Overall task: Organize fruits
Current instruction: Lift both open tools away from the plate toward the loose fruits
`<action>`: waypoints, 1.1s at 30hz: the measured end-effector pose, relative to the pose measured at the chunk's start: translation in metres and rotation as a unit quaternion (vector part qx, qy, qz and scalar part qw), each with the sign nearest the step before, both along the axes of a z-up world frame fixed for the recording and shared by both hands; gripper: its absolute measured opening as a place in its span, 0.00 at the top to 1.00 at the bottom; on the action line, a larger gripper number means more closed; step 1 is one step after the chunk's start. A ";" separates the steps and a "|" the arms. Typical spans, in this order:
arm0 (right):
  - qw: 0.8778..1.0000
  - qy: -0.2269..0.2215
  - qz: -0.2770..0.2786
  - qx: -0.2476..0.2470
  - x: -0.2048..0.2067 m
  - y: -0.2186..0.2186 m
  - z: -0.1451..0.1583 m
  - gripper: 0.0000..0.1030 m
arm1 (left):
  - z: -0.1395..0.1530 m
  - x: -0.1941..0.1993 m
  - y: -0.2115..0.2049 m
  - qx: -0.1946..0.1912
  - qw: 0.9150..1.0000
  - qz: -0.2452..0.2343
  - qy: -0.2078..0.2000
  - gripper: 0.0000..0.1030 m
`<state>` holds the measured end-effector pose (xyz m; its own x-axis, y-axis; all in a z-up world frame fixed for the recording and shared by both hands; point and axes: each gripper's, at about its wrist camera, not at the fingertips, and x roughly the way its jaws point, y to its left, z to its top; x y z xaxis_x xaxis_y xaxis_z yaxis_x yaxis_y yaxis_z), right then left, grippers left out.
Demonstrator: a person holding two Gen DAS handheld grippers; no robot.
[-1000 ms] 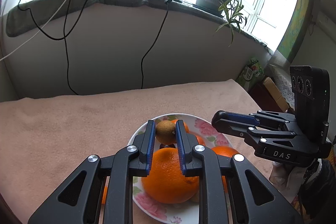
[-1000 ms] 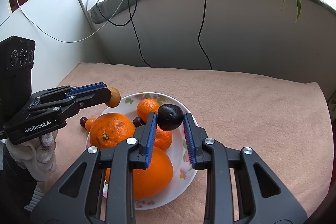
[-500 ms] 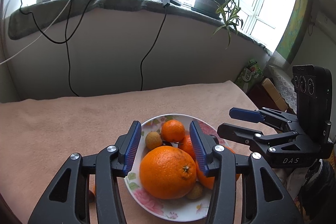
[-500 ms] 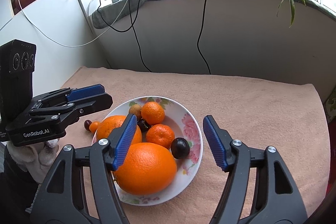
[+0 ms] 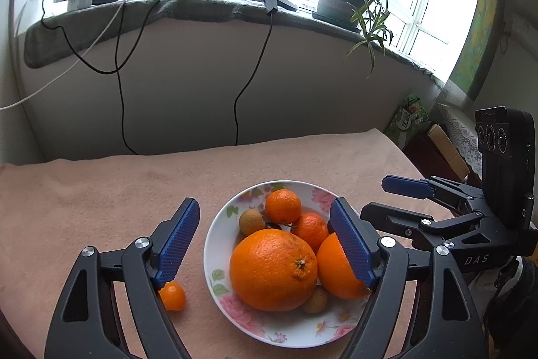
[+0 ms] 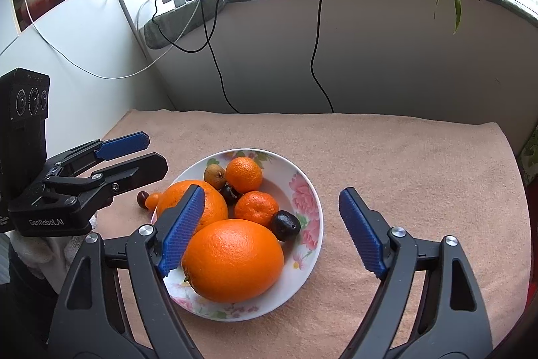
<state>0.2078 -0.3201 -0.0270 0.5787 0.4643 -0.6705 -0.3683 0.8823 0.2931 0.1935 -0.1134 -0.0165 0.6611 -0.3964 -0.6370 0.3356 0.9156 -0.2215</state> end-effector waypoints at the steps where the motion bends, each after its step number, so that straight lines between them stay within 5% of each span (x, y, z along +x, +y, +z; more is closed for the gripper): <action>1: 1.000 -0.002 -0.003 0.001 -0.001 -0.001 0.001 0.18 | 0.000 -0.001 0.000 0.000 1.000 0.001 -0.001 0.22; 33: 0.998 -0.004 -0.066 0.008 -0.029 -0.012 0.007 0.08 | 0.016 -0.046 0.016 0.025 0.999 0.015 -0.037 0.22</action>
